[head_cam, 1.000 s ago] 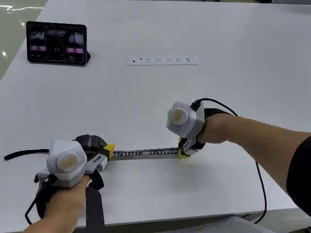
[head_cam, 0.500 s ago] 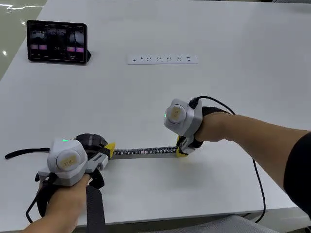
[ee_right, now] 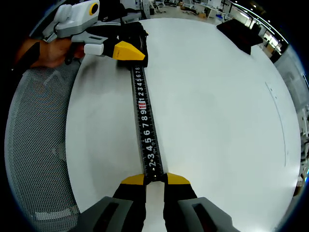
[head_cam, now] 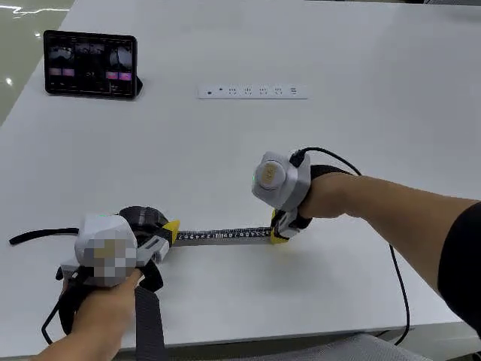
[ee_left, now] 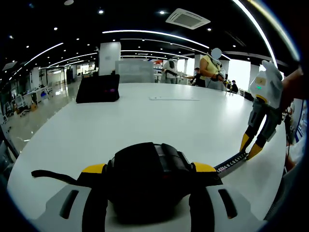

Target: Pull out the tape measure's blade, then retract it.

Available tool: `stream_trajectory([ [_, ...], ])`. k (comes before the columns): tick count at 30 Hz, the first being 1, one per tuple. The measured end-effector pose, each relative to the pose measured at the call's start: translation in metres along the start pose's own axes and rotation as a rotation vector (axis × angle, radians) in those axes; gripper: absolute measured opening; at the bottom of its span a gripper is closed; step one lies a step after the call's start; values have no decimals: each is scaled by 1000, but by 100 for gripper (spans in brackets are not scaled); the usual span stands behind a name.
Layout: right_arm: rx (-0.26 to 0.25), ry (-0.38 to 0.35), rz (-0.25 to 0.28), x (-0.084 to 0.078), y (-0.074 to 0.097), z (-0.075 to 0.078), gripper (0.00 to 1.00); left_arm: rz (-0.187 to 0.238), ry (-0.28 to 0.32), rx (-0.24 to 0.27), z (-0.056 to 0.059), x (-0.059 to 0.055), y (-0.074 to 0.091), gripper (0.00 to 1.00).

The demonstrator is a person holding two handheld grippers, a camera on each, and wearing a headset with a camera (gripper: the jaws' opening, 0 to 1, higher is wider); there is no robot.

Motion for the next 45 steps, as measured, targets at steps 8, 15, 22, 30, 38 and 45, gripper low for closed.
stream_trajectory([
  [8,-10,-2,-2,3,-2,-1,9,0,0,0,0,0,0,65],
  [15,-2,-9,-3,6,-2,0,9,-1,0,-1,0,0,0,65],
  [22,-2,-11,2,8,-3,-1,9,-2,1,-2,0,0,0,65],
  [30,1,-10,-6,11,-3,-1,9,-3,1,-2,-1,0,-1,65],
  [38,4,-16,0,13,-3,-2,9,-4,2,-3,-2,0,-1,65],
  [45,5,-12,-10,15,-4,-3,9,-5,2,-2,-1,0,-2,65],
])
Point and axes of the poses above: the centre of the closed fingertips' face, and the gripper's own axes: y roughly backward along the fingers, z roughly to its right, x roughly out of its top, the point moved 9 cm from there along y, roughly backward along the fingers, and after that the axes turned 4 degrees about -y, right-handed, at the moved point
